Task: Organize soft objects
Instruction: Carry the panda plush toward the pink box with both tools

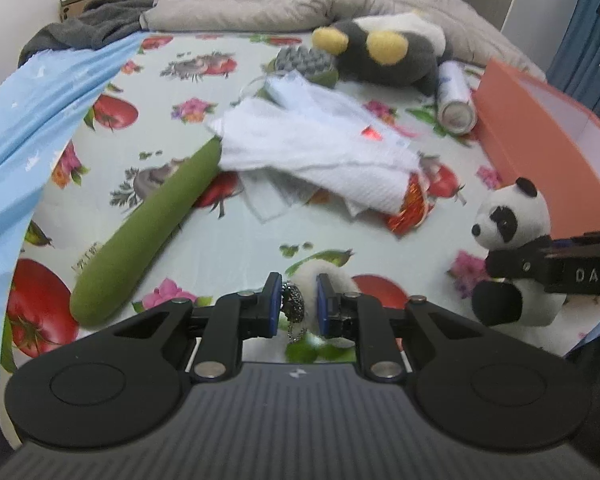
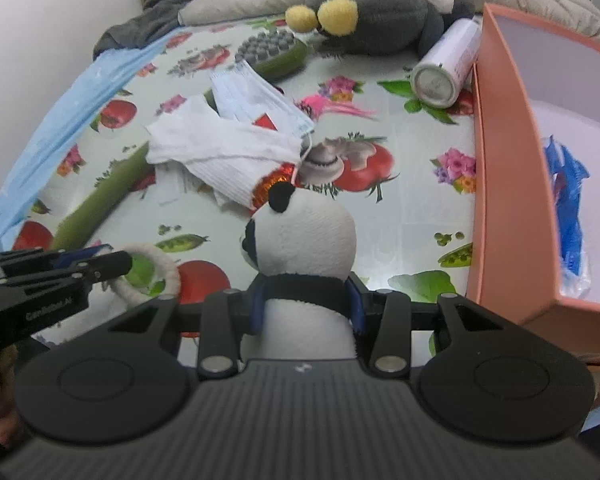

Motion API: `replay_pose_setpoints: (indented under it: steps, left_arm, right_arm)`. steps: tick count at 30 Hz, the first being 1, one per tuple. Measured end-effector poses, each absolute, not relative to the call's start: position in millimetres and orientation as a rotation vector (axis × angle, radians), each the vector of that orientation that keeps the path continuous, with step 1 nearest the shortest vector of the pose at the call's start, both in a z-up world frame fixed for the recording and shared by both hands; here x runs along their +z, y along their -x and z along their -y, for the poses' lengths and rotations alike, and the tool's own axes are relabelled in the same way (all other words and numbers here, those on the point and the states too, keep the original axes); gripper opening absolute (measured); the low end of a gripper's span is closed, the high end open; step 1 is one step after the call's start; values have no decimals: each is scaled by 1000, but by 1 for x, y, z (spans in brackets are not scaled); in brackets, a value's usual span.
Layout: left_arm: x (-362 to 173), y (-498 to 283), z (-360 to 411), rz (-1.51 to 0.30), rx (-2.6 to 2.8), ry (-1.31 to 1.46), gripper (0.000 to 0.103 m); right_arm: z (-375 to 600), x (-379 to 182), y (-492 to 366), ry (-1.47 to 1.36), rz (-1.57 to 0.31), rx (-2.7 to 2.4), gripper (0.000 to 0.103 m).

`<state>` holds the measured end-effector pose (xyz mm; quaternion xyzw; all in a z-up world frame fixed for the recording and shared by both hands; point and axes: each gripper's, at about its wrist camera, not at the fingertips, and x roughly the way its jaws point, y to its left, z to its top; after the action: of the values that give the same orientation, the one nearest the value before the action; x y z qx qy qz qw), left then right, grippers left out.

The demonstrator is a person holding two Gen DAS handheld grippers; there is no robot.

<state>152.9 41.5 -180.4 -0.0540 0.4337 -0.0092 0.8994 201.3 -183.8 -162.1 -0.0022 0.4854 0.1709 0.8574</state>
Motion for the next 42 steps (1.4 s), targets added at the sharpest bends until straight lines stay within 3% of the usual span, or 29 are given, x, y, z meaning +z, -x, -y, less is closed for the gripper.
replay_pose_setpoints:
  steps: [16,42]
  left_arm:
    - [-89,-136,-16,-718,-105,139,21]
    - [13,-136,64,-529,-294,178,21]
  right_arm:
    - [195,-89,-169,-47,-854,366,43]
    - [261,5,-136,-78,-592,265,43]
